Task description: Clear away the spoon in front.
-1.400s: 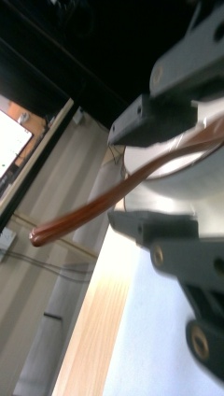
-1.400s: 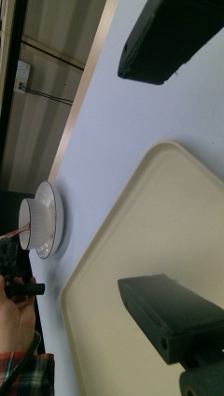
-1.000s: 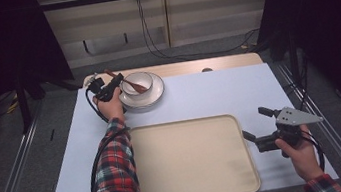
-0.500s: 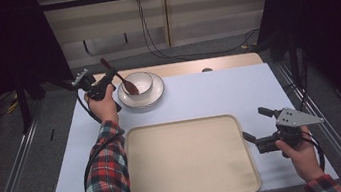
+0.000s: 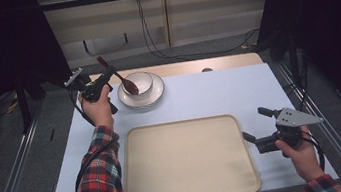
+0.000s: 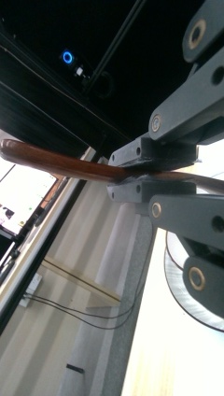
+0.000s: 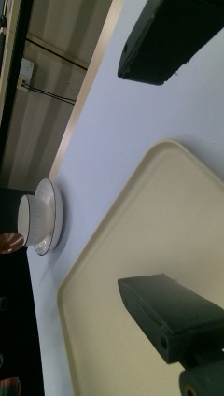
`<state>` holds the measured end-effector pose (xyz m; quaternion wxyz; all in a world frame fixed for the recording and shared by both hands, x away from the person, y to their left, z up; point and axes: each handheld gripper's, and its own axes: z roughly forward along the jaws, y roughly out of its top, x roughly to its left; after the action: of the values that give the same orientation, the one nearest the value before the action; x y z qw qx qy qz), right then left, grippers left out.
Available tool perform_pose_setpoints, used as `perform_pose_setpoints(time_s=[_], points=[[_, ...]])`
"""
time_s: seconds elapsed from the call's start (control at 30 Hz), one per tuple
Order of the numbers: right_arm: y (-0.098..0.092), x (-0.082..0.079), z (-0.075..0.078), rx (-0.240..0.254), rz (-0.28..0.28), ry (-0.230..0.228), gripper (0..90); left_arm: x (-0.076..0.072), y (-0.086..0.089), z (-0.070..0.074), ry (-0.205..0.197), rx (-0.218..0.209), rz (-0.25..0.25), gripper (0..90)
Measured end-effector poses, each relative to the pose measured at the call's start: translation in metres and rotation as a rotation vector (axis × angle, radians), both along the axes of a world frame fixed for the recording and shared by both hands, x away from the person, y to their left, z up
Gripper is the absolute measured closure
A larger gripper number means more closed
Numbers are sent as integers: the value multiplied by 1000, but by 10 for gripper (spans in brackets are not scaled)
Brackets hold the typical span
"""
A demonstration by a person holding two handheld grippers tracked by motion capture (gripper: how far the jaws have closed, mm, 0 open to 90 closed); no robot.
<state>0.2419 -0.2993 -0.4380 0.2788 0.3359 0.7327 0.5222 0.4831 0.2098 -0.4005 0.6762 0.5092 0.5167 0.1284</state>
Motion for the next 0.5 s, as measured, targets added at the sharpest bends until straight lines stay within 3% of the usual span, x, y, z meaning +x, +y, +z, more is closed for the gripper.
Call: perform_pose_setpoints(time_s=[0.13, 0.5], points=[[0, 0, 0, -3, -4, -2, 15, -4, 2, 7, -8, 7, -2, 844], [0, 1, 0, 3, -6, -7, 15, -19, 1, 18, -5, 14, -94, 844]])
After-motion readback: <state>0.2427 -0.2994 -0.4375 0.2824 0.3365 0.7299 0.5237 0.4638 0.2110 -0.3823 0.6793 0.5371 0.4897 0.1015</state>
